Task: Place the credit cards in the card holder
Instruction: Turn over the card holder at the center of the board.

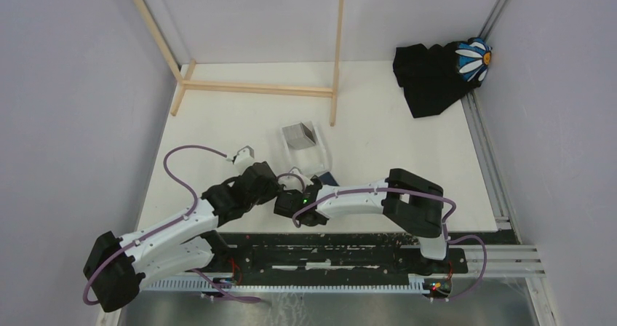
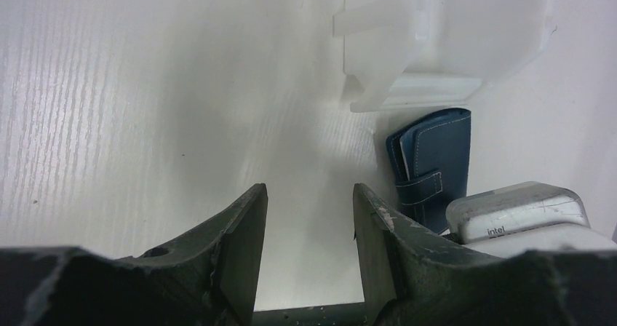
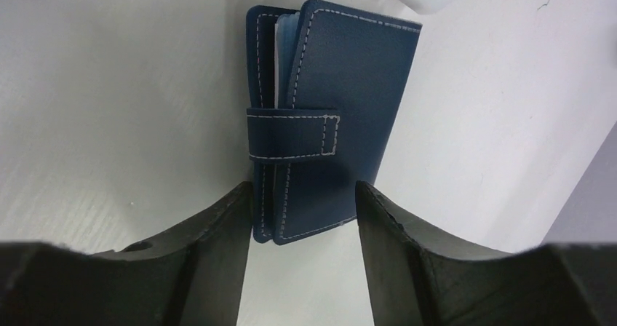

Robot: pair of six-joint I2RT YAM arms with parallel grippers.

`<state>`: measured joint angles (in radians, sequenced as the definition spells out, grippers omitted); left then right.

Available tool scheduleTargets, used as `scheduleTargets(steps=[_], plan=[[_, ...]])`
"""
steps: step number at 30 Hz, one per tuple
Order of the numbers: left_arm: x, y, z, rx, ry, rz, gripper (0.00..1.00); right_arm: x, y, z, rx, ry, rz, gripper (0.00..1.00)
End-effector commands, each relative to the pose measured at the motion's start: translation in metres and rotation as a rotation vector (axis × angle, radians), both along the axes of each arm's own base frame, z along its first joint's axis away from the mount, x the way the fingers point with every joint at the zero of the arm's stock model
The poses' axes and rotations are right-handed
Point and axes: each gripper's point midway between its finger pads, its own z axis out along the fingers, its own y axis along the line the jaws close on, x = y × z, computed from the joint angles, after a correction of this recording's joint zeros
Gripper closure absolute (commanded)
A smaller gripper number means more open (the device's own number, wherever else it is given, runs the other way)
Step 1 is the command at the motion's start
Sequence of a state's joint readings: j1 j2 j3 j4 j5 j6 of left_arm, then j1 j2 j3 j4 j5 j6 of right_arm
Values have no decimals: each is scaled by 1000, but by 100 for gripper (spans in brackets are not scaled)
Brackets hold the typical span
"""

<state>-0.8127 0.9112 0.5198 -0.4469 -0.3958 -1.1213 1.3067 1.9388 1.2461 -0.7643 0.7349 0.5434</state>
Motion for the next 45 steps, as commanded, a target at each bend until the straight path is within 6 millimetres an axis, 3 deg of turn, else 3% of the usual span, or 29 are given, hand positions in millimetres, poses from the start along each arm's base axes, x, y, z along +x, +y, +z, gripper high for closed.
scheduleTargets(steps=[1,7,12,19,24,33,40,45], plan=[[10,2,9,-45,-47,66,45,9,-8,-2,-49,-42,20,46],[10,3,8,-46,-48,70,45,11,-9,5,-41,-49,30,75],[13,4,14,-36,-66,73,45,9,-2,29,27,-38,31,87],[17,4,24,-17,-92,57,44,-5,19,74,217,39,27,93],[21,1,33,-4,-115,31,44,-23,39,88,390,165,5,96],[22,-5,43,0,-135,-15,44,-43,79,78,739,465,-124,98],[19,-11,43,-14,-126,-53,45,-30,96,71,1052,648,-275,98],[19,-17,41,-22,-119,-78,46,-13,95,68,1212,696,-372,98]])
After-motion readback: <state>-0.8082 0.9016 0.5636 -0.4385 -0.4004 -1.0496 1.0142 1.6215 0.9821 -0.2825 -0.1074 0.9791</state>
